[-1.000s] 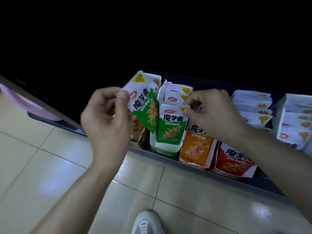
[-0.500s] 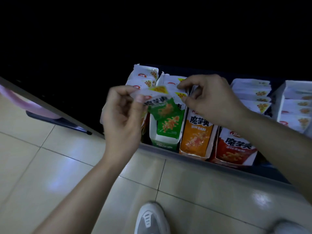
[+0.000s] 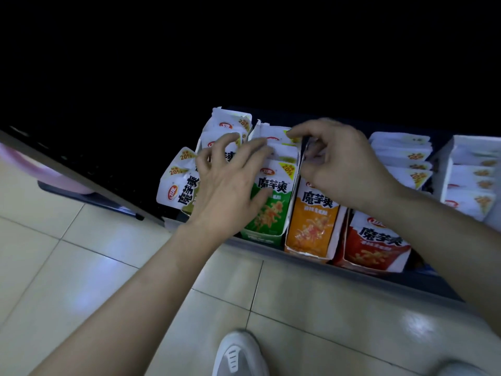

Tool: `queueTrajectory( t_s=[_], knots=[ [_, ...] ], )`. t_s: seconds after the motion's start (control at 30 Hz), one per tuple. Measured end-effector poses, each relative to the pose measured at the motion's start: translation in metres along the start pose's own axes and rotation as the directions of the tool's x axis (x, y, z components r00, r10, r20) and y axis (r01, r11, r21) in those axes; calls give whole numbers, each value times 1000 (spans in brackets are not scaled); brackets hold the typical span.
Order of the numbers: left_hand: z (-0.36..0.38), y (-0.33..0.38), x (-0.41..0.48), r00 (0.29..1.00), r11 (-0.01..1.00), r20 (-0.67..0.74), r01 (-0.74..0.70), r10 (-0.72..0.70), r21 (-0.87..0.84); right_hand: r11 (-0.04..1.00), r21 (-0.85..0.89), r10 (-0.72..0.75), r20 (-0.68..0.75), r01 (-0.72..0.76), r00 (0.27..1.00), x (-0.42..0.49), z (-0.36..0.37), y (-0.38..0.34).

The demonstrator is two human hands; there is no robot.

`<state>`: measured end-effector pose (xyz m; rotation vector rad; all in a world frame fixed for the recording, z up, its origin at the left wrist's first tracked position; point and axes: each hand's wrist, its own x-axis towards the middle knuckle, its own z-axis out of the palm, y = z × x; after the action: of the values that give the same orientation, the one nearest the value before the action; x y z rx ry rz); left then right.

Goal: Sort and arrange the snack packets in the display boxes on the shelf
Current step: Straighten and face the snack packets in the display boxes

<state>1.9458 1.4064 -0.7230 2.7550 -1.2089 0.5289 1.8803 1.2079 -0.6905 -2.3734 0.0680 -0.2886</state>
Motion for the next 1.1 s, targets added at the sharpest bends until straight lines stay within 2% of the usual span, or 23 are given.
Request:
queueTrajectory(
  t_s=[0.1, 0.2, 0.37, 0.6, 0.73, 0.83, 1.0, 1.03, 1.1],
  knots=[
    [-1, 0, 1, 996, 998, -86, 25, -30, -49, 998, -57, 13, 7, -12, 1000, 2, 1, 4],
    [-1, 0, 4, 994, 999, -97, 45, -44, 15, 989, -145, 47, 71, -37, 996, 4, 5, 4],
    [2, -3, 23, 999, 994, 6, -42, 41, 106, 987, -150, 68, 54, -59, 996, 5, 5, 3],
    [9, -11, 40, 995, 993, 51, -92, 88, 72, 988, -136, 73, 44, -67, 996, 7, 4, 6],
    [8, -11, 39, 995, 996, -54, -84, 83, -18, 987, -155, 45, 52, -37, 998, 7, 6, 6],
    [4, -11, 37, 978, 993, -192, -98, 83, -69, 982, -189, 21, 49, -11, 999, 6, 7, 6],
    [-2, -14, 38, 836, 993, -539, -117, 105, 11, 982, -186, 13, -34, -20, 999, 8, 10, 3],
    [0, -13, 36, 814, 993, -569, -113, 115, 39, 980, -196, 13, -57, -24, 998, 9, 11, 2],
    [10, -10, 26, 819, 992, -561, -113, 120, 46, 955, -295, -6, -73, -16, 997, 10, 13, -1]
  ],
)
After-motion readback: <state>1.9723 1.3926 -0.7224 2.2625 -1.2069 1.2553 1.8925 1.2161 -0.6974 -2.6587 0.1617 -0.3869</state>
